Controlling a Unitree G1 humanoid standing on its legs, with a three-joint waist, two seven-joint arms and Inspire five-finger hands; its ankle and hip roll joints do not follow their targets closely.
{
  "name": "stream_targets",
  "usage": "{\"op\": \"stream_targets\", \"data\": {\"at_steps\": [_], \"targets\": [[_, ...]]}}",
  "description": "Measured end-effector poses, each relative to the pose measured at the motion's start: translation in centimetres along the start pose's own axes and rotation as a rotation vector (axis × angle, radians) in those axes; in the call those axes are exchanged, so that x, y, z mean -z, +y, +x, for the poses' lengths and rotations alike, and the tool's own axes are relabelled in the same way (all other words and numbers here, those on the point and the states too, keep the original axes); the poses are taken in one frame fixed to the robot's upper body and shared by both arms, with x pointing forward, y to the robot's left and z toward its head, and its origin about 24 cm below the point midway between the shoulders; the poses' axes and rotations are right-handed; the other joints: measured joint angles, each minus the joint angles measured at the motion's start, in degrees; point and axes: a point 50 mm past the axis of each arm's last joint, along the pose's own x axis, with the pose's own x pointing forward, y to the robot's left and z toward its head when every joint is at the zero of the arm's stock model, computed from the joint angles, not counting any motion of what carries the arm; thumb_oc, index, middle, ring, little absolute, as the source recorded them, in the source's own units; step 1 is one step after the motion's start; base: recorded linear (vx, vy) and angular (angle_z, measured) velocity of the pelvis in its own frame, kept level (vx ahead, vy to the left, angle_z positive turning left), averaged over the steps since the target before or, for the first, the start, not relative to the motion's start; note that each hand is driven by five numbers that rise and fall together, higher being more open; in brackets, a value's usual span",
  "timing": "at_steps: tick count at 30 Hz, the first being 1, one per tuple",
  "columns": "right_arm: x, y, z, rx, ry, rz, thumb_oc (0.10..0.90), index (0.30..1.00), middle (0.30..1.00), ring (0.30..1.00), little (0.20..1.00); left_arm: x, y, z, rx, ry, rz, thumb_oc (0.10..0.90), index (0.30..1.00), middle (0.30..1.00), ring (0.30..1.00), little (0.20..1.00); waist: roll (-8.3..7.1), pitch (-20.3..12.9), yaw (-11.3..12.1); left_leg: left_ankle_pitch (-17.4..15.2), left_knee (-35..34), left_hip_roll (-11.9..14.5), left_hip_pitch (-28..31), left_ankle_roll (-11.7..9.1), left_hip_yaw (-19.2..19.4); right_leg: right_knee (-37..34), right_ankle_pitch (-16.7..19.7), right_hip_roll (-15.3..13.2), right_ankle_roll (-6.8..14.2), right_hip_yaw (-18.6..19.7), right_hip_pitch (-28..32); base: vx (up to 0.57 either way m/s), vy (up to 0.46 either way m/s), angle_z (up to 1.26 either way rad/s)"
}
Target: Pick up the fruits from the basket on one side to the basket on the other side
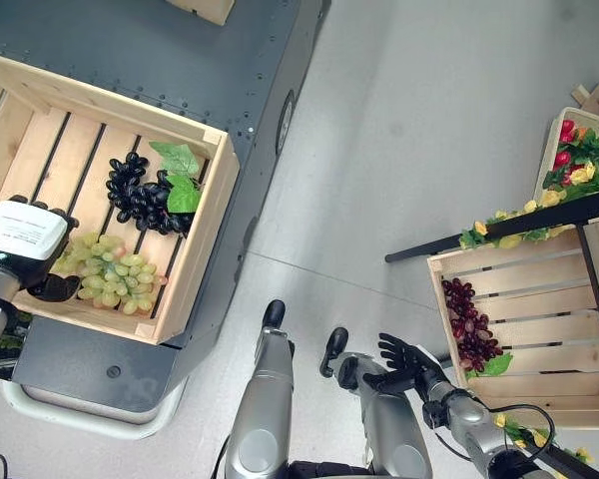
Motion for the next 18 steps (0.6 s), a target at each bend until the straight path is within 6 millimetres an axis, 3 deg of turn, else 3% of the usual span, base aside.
{"op": "stream_targets", "data": {"at_steps": [10,18], "targets": [[0.2,0.7,0.2,-0.026,0.009,-0.01,0.8,0.9,0.9,0.9,0.9,0.1,-0.2,0.0,0.01,-0.013,0.031,0.8,0.9,0.9,0.9,0.9,-0.45,-0.02,-0.28,0.01,-0.03,0.05,0.47,-0.04,-0.07,-0.17,0.01,0.0,0.02,-0.19,0.53,0.0,0.0,0.0],[0.2,0.7,0.2,-0.025,0.006,-0.01,0.8,0.9,0.9,0.9,0.9,-1.0,0.0,0.5,0.014,-0.062,0.05,0.8,0.9,0.9,0.9,0.9,-0.55,-0.02,-0.36,0.02,-0.38,0.08,0.37,-0.04,-0.11,-0.63,0.03,0.07,0.04,-0.25,0.51,0.0,0.0,0.0]]}}
